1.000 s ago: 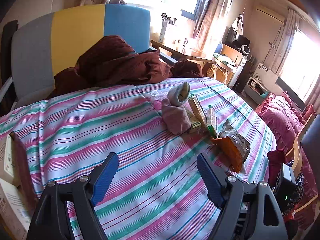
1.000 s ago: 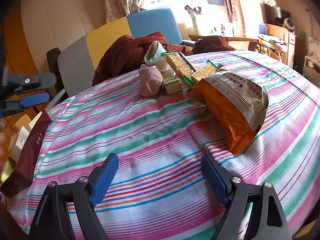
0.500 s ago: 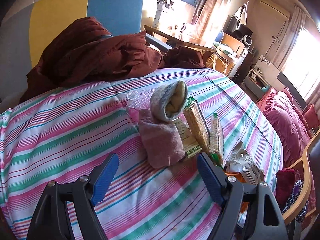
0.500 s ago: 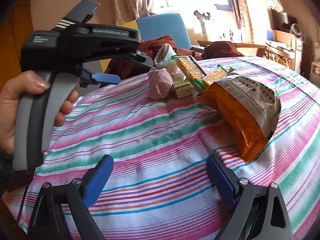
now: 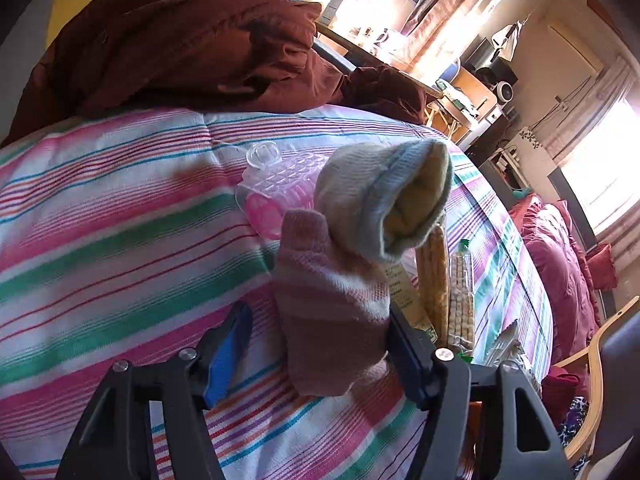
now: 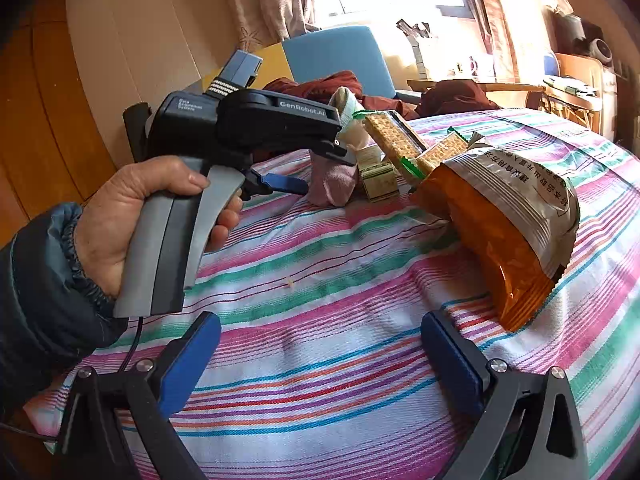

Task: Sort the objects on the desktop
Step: 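Grasp the pink sock with the left gripper and lift it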

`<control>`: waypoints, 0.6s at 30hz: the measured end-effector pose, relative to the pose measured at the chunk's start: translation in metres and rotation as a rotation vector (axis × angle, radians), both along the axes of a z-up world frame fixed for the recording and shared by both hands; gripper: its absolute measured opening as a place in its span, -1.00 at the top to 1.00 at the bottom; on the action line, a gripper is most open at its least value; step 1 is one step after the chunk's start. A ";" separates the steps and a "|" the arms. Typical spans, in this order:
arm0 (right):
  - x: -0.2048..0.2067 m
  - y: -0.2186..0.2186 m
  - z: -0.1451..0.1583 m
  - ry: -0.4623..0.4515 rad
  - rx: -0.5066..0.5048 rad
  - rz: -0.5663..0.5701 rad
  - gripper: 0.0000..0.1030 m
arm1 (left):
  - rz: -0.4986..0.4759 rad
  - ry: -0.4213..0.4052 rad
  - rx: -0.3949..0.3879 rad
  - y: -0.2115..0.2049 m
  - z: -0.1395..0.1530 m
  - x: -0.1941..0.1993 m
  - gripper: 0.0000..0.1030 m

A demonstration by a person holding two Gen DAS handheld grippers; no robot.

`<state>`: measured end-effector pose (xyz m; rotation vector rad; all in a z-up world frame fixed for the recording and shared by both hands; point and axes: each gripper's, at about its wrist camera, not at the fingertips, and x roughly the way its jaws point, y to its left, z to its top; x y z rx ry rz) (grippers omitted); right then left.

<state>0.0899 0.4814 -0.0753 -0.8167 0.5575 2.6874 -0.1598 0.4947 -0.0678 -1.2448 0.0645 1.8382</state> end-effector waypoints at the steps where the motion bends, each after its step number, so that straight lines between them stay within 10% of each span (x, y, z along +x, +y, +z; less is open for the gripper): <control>1: 0.000 0.000 0.000 -0.002 0.001 0.000 -0.99 | 0.002 0.008 0.008 -0.006 0.002 0.003 -0.17; 9: -0.001 -0.001 0.001 -0.018 0.013 -0.001 -0.99 | 0.030 0.076 0.024 -0.063 0.016 0.021 0.16; 18: -0.004 -0.004 0.001 -0.045 0.042 -0.007 -0.99 | 0.052 0.026 0.104 -0.103 0.031 0.024 -0.02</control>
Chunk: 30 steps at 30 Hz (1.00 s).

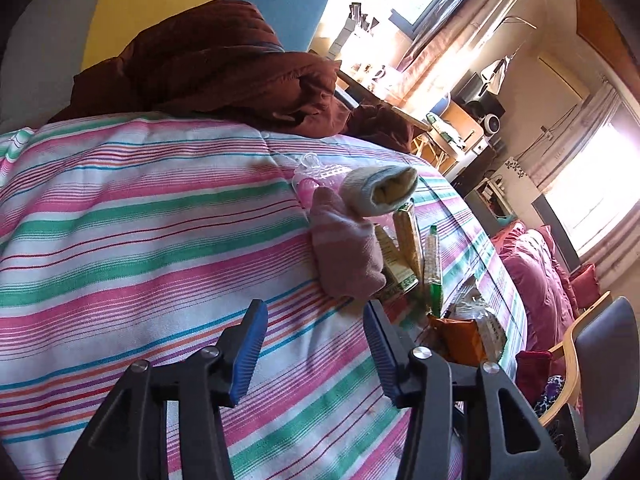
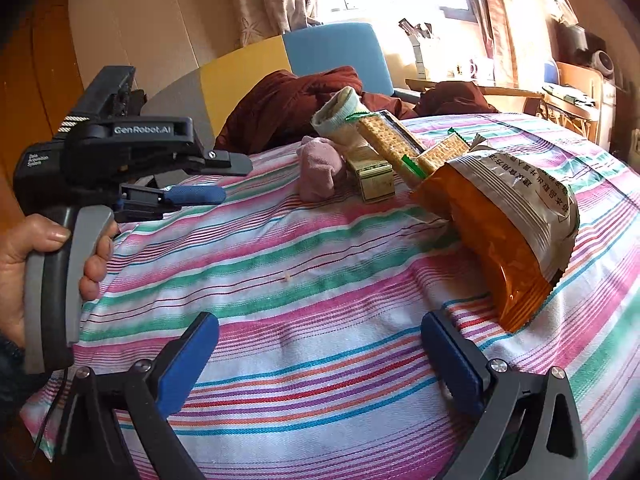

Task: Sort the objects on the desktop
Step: 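Grasp the pink sock with the left gripper and lift it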

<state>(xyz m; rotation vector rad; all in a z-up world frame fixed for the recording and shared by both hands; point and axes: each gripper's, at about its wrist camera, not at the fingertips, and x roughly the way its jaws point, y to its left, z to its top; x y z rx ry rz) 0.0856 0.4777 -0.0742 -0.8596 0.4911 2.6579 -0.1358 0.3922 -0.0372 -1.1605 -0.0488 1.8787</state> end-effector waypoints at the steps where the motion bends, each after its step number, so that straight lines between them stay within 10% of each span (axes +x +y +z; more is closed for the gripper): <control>1: 0.000 0.000 0.000 -0.001 0.001 0.000 -0.99 | -0.002 0.012 -0.004 0.003 0.003 0.001 -0.03; 19: 0.002 0.003 -0.001 0.024 -0.025 0.006 -1.00 | -0.034 0.010 -0.120 0.102 -0.022 -0.016 0.10; 30: 0.001 0.003 -0.002 0.021 -0.023 0.008 -1.00 | -0.036 0.064 -0.035 0.030 -0.003 0.016 0.33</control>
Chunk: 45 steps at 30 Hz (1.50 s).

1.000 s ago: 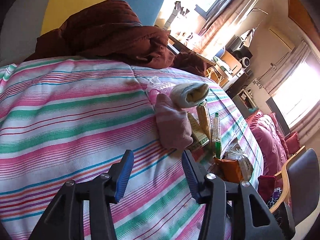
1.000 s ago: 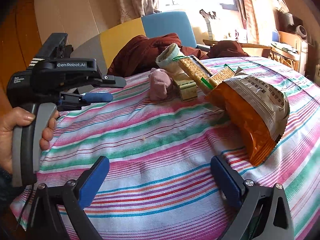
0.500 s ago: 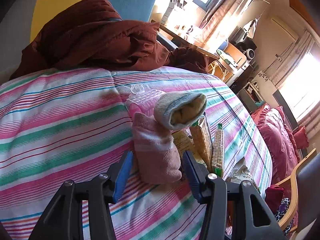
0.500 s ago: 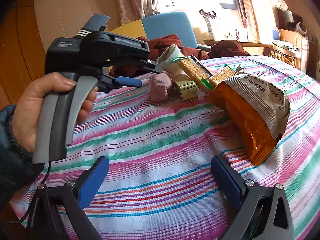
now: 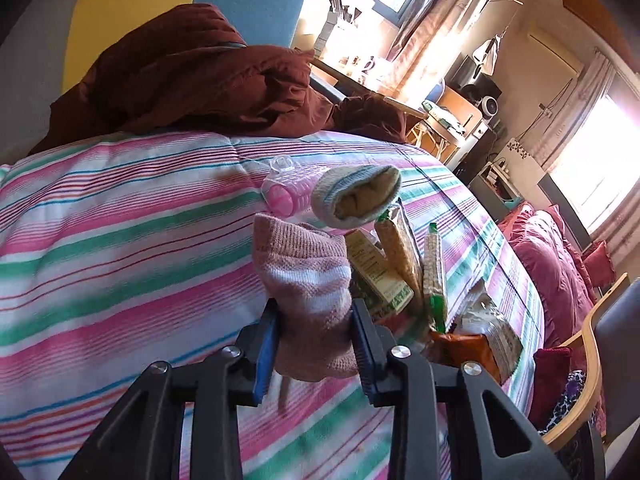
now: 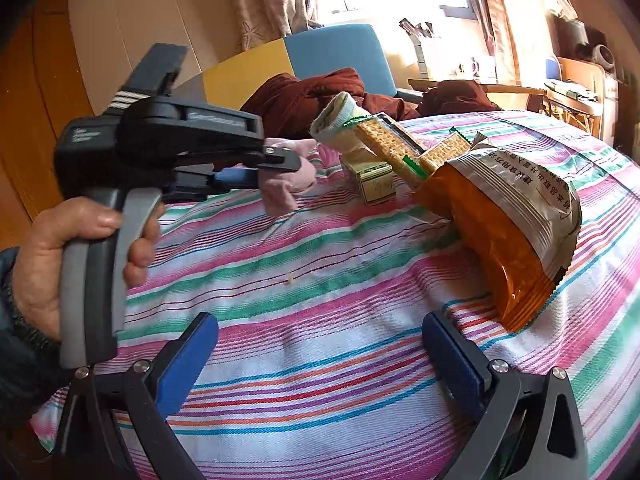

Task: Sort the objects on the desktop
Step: 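Grasp the pink sock with the left gripper and lift it, then carry the pink sock with the left gripper while the right gripper grasps the grey rolled sock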

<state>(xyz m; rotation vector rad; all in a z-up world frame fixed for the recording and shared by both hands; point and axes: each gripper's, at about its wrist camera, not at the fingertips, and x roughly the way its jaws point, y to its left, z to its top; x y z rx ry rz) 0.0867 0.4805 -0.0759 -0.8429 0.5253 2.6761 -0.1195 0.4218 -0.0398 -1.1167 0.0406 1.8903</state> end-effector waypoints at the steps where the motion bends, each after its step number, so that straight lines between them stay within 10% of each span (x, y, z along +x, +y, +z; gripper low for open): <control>1: 0.000 0.000 0.000 -0.004 0.002 0.000 -1.00 | 0.002 0.002 0.008 -0.011 0.003 0.005 0.33; 13: -0.007 0.002 0.006 -0.051 -0.001 0.028 -0.84 | -0.018 0.139 -0.059 -0.142 0.007 0.086 0.33; 19: -0.037 0.015 0.056 -0.003 0.093 0.094 -0.78 | -0.053 0.181 -0.102 -0.173 -0.009 0.104 0.33; 28: -0.139 0.058 0.089 -0.162 0.287 0.210 -0.94 | -0.051 0.165 -0.035 -0.161 -0.009 0.090 0.26; 39: -0.226 0.093 0.057 -0.387 0.308 0.387 -0.94 | -0.064 0.112 0.032 -0.146 -0.016 0.068 0.03; 45: -0.228 0.089 0.044 -0.416 0.308 0.414 -0.45 | -0.070 0.076 0.028 -0.140 -0.024 0.064 -0.09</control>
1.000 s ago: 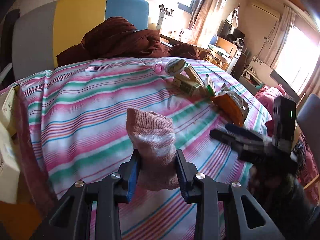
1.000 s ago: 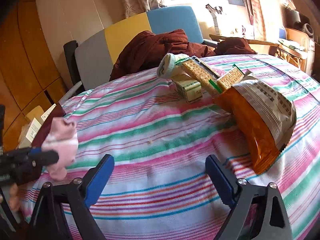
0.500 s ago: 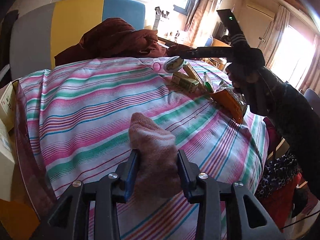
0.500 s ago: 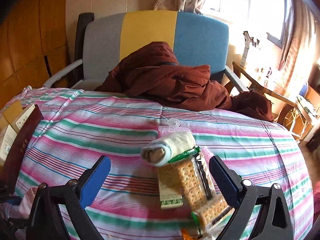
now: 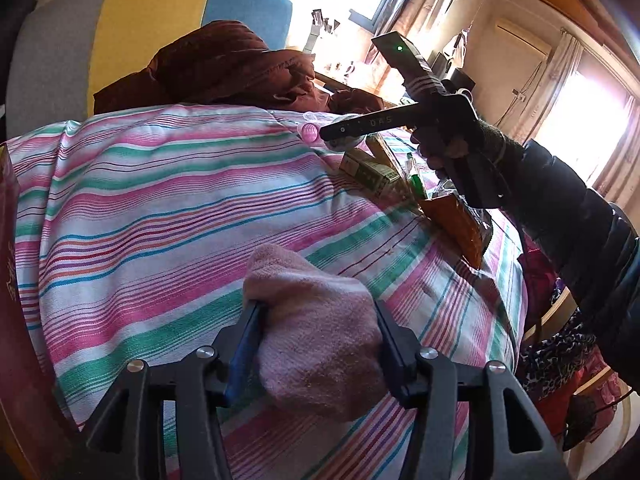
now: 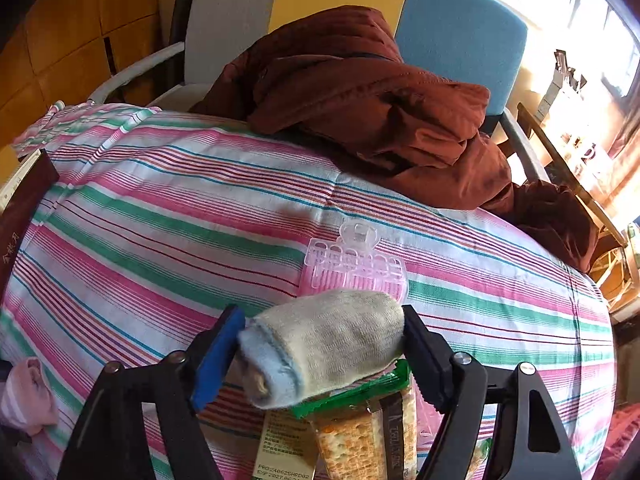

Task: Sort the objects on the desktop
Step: 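Carry the pink sock with the left gripper while the right gripper grasps the grey rolled sock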

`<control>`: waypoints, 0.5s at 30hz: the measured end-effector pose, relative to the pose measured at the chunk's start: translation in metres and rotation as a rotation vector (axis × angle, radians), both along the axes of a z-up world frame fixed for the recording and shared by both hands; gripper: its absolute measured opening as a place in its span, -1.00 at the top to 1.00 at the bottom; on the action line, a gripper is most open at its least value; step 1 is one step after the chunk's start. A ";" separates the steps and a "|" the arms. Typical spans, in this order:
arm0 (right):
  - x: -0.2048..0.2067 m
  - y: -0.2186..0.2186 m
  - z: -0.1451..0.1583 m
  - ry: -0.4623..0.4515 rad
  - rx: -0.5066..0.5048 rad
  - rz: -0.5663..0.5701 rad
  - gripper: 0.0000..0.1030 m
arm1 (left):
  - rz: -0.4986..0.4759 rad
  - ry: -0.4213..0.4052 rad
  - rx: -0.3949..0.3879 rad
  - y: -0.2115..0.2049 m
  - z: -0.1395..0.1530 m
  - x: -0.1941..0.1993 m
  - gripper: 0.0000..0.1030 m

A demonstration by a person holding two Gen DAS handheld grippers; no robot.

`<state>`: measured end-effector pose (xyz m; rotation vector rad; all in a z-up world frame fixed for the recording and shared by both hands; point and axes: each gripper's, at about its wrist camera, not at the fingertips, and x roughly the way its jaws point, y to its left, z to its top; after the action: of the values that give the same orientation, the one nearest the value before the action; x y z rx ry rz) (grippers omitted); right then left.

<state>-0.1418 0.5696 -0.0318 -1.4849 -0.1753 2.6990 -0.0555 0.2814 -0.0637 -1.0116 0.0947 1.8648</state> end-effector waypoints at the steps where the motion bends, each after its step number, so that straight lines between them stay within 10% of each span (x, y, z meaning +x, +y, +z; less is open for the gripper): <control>1: 0.005 -0.003 0.002 0.009 -0.007 0.001 -0.41 | -0.001 0.000 -0.002 0.001 -0.001 0.000 -0.09; 15: 0.118 -0.084 0.045 0.196 -0.236 0.020 -0.35 | 0.026 0.025 -0.007 -0.016 0.005 0.019 0.12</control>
<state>-0.0236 0.4855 0.0128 -1.2599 0.1435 2.9438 -0.0366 0.2659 -0.0583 -0.9986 0.1035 1.9018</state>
